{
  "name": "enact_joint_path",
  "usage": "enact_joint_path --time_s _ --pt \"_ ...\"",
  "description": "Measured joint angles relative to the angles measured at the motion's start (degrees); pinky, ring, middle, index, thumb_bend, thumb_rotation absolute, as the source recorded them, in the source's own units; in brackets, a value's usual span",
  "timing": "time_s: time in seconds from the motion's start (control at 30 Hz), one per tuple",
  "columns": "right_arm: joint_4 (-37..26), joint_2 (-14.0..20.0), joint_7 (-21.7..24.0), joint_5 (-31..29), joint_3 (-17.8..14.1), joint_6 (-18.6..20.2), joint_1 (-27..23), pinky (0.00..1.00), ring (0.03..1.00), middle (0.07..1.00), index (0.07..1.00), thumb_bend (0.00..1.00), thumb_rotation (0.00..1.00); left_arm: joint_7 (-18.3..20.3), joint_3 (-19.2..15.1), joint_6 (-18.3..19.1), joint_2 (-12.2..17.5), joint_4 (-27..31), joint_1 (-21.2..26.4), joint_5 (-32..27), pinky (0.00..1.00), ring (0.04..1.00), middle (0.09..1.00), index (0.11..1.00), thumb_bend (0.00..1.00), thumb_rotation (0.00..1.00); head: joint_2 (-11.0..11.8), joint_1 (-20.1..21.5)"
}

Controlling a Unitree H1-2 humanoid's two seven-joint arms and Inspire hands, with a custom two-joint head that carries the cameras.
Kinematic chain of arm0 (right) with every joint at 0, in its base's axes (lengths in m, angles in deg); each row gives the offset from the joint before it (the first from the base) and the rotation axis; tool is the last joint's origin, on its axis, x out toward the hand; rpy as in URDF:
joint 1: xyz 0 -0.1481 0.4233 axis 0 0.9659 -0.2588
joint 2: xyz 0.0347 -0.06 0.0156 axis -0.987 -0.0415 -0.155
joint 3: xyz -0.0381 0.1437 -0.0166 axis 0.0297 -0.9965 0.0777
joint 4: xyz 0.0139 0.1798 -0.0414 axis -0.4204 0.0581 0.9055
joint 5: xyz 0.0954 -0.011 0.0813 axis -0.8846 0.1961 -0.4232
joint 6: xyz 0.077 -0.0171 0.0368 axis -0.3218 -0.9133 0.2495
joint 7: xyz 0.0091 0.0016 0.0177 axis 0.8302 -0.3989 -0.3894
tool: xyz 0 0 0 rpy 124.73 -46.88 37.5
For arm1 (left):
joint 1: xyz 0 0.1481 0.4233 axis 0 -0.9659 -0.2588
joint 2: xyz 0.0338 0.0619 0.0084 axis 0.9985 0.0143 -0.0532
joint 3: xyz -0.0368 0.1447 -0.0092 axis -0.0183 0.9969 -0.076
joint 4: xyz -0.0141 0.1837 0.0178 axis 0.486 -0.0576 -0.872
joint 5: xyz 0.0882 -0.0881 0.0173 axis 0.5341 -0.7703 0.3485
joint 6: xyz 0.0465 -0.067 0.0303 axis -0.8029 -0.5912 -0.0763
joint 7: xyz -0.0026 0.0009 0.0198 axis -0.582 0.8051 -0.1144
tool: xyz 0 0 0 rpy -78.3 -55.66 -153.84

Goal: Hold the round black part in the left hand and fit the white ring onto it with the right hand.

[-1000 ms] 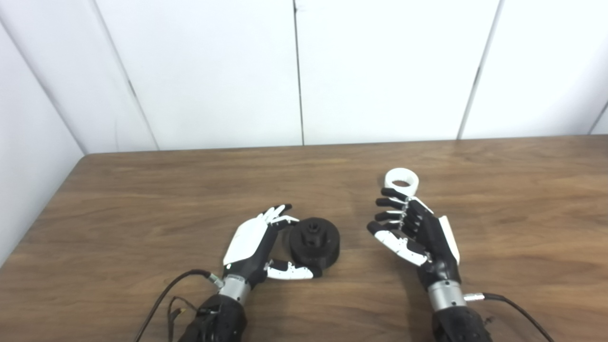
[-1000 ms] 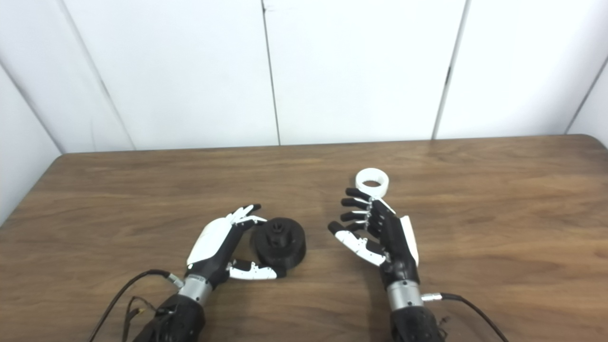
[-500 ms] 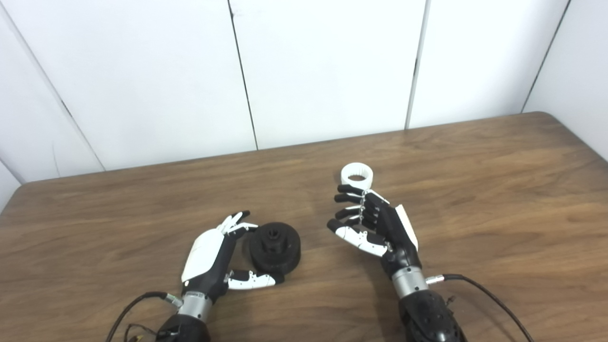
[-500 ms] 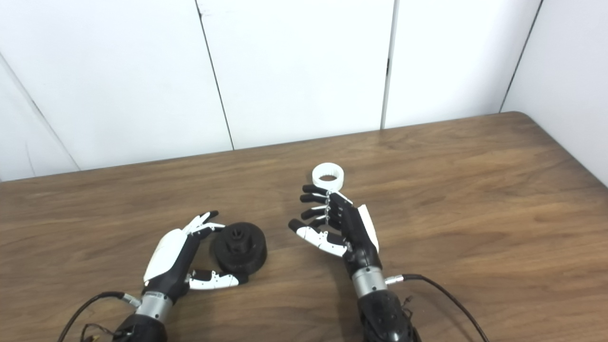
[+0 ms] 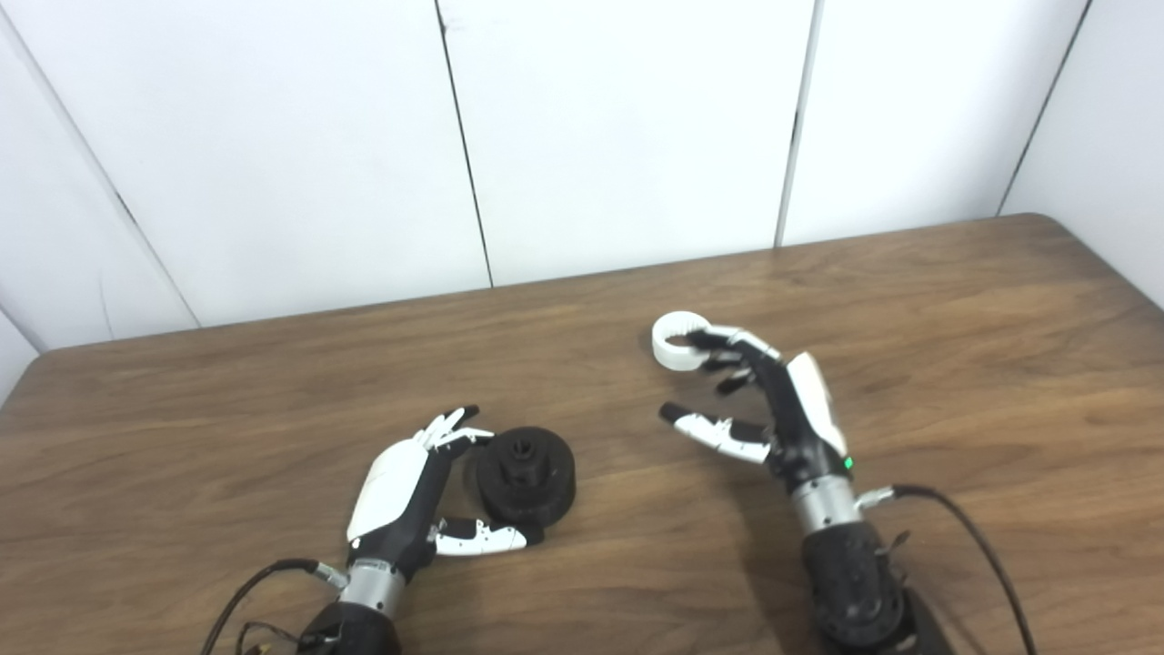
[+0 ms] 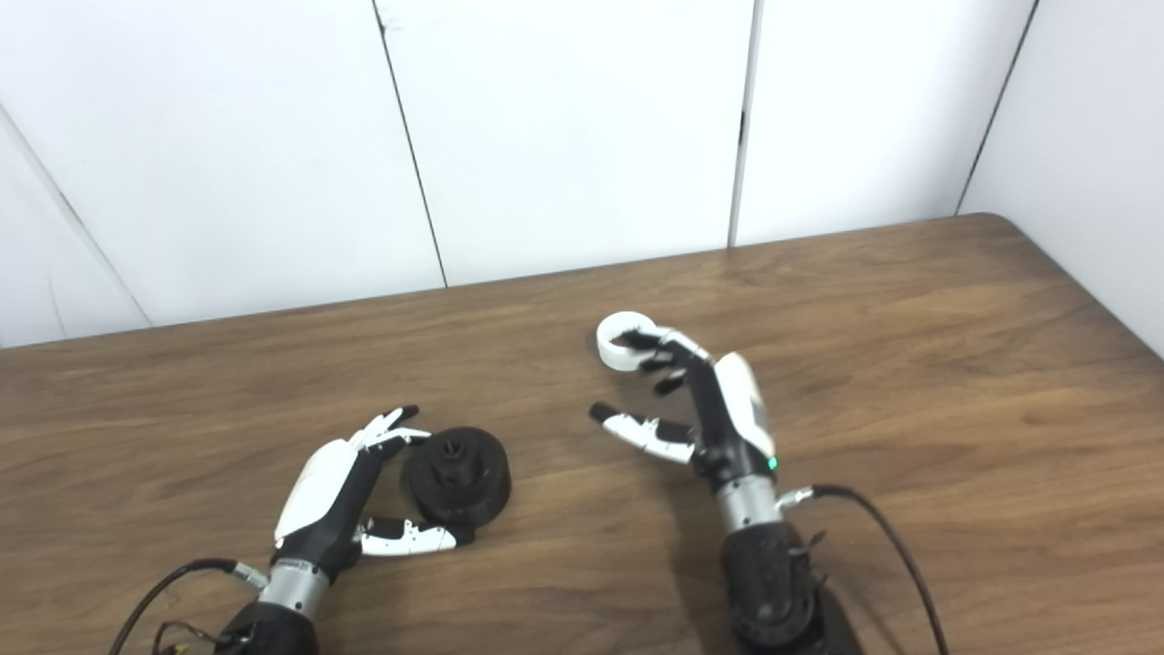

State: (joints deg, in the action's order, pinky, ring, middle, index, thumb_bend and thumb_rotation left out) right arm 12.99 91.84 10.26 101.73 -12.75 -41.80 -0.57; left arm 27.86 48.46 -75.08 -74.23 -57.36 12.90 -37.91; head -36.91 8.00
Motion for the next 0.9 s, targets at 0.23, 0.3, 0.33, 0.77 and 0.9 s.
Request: enact_joint_path --time_s 0.23,0.3,0.33,0.77,0.9 --pt "-1.3 4.44 2.85 2.67 0.02 3.19 -3.61 0.73 0.909 0.938 0.795 0.76 0.41 -0.16 -0.18 -0.05 0.02 0.0 0.01 0.31 0.93 0.96 0.944 0.586 0.82 0.34 0.0 0.0" --pt "-1.66 5.58 3.96 3.64 0.21 4.35 -4.22 0.74 0.93 0.966 0.809 0.78 0.45 -0.15 -0.18 -0.05 0.03 0.0 0.0 0.32 0.93 0.959 0.945 0.586 0.82 0.34 0.09 -0.17" --pt "-1.66 6.08 4.47 4.27 0.33 5.11 -4.67 0.75 0.941 0.981 0.82 0.79 0.48 -0.15 -0.17 -0.06 0.03 0.0 0.0 0.32 0.93 0.958 0.944 0.586 0.82 0.34 0.09 -0.26" --pt "6.96 13.9 14.91 9.19 5.41 9.65 -16.1 0.8 0.965 0.988 0.89 0.85 0.53 -0.44 -0.21 -0.13 0.05 0.04 -0.04 0.45 0.93 0.96 0.944 0.587 0.82 0.33 0.09 -1.05" --pt "11.75 15.56 17.04 7.95 6.8 8.5 -18.69 0.78 0.963 0.979 0.88 0.87 0.54 -0.44 -0.24 -0.1 0.05 0.09 -0.1 0.43 0.93 0.961 0.946 0.588 0.82 0.34 0.09 -1.49"
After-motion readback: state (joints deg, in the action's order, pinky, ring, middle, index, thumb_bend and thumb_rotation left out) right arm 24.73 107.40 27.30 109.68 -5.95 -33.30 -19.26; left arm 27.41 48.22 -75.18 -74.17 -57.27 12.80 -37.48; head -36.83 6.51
